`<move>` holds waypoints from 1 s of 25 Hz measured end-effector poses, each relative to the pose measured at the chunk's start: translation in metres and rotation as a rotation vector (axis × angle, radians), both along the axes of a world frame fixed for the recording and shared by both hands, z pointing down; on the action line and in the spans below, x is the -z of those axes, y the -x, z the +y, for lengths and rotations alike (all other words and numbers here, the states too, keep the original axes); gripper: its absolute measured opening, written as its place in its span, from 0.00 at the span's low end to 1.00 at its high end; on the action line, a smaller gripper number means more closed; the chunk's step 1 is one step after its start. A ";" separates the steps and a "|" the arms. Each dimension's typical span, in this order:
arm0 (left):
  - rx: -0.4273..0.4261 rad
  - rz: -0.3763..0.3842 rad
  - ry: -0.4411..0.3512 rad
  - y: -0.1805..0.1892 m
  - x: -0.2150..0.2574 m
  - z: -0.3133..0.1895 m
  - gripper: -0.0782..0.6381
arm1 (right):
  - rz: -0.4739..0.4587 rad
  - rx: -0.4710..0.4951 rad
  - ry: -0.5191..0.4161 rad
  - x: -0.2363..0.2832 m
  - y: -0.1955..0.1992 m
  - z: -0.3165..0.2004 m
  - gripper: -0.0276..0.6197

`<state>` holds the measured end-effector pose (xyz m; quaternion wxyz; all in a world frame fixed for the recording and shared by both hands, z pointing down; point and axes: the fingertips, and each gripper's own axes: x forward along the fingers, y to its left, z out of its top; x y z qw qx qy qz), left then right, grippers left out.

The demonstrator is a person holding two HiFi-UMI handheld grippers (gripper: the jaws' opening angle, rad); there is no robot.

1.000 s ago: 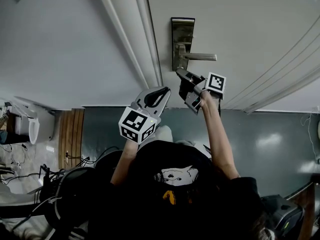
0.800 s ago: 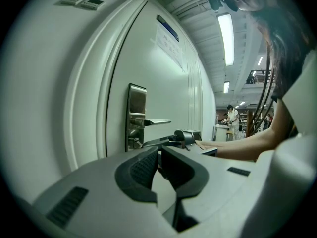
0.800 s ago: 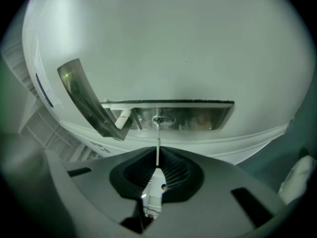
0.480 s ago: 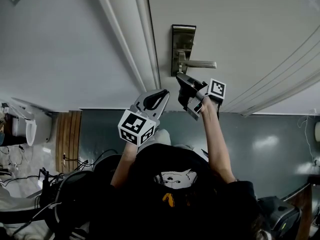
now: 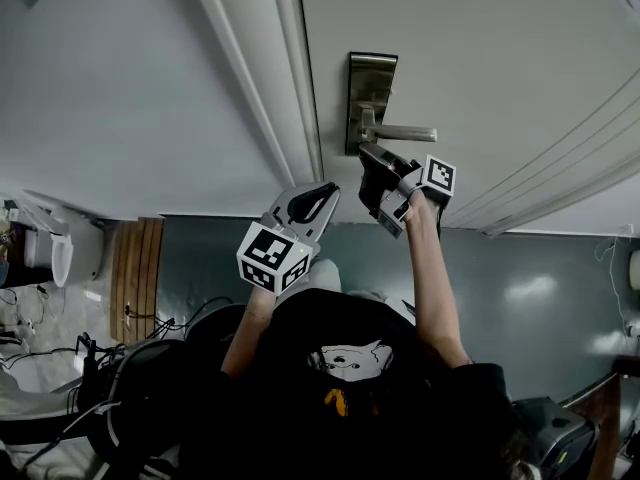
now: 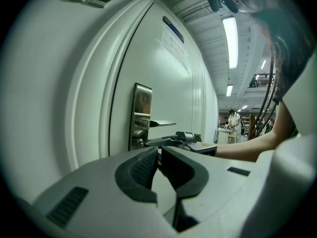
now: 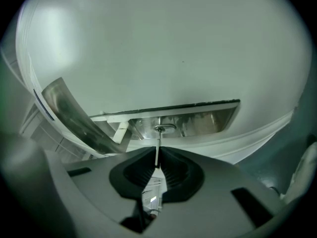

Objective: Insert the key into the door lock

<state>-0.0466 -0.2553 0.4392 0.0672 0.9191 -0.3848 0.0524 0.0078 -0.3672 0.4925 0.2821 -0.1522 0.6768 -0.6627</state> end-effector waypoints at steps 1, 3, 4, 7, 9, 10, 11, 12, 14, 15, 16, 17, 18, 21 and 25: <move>0.003 -0.001 0.002 0.001 -0.001 0.000 0.15 | -0.008 -0.002 -0.004 0.001 0.000 -0.001 0.08; 0.008 -0.005 0.006 0.002 -0.002 0.000 0.15 | -0.031 -0.007 -0.007 0.001 0.001 -0.003 0.09; 0.009 -0.006 0.008 0.002 -0.002 -0.001 0.15 | -0.038 -0.016 -0.005 0.000 0.001 -0.004 0.09; 0.009 -0.007 0.007 0.001 0.000 -0.001 0.15 | -0.046 -0.034 -0.006 0.001 0.000 -0.009 0.09; 0.010 -0.006 0.006 0.001 0.001 -0.001 0.15 | -0.049 -0.038 -0.011 0.002 0.000 -0.009 0.09; 0.011 -0.007 0.006 0.002 0.002 -0.001 0.15 | -0.049 -0.040 -0.014 0.001 0.000 -0.008 0.09; 0.011 -0.010 0.006 0.002 0.002 -0.001 0.15 | -0.045 -0.043 -0.019 0.002 0.000 -0.008 0.09; 0.011 -0.012 0.008 0.002 0.001 -0.002 0.15 | -0.033 -0.046 -0.028 0.002 0.001 -0.008 0.09; 0.008 -0.016 0.012 0.001 0.001 -0.002 0.15 | 0.002 -0.059 -0.053 0.003 0.000 -0.009 0.09; 0.008 -0.017 0.015 0.001 0.000 -0.002 0.15 | 0.020 -0.068 -0.064 0.004 -0.001 -0.009 0.09; 0.007 -0.019 0.017 0.000 0.001 -0.002 0.15 | 0.037 -0.077 -0.073 0.005 -0.001 -0.009 0.09; 0.007 -0.020 0.019 0.000 0.001 -0.001 0.15 | 0.052 -0.083 -0.079 0.006 -0.002 -0.007 0.09; 0.006 -0.021 0.021 0.000 0.002 -0.001 0.15 | 0.063 -0.087 -0.085 0.007 -0.002 -0.005 0.10; 0.005 -0.022 0.026 -0.002 0.005 0.003 0.15 | 0.093 -0.091 -0.096 0.010 -0.005 0.003 0.14; 0.002 -0.022 0.032 -0.006 0.009 0.009 0.15 | 0.173 -0.093 -0.114 0.012 -0.010 0.019 0.14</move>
